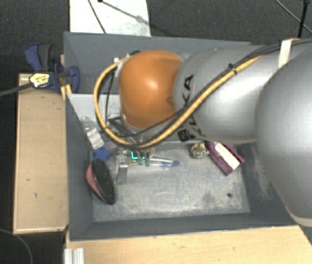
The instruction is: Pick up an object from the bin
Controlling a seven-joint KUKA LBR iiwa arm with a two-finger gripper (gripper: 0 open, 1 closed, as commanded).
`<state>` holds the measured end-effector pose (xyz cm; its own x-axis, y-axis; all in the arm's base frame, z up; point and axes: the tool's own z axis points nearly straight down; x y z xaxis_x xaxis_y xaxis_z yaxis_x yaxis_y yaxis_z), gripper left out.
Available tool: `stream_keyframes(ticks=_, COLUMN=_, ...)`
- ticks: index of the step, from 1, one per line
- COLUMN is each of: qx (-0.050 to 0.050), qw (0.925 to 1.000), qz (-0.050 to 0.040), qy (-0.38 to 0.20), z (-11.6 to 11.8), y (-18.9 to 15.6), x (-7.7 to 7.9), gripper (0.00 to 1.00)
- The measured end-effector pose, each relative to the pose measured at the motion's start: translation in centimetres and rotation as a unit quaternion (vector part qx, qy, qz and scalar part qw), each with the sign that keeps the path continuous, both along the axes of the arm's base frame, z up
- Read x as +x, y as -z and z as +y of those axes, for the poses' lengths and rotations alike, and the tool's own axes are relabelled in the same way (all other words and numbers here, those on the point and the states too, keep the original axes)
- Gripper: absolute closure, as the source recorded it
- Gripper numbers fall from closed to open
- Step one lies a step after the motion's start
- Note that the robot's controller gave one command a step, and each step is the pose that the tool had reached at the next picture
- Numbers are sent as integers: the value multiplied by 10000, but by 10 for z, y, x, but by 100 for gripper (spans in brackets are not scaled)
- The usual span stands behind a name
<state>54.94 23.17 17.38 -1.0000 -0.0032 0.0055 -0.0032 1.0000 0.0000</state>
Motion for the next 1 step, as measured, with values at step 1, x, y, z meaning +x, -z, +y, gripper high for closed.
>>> stream_keyframes(ticks=1, qx=0, qw=9705, qz=-124, qy=-2408, z=18, y=90, x=-6, gripper=0)
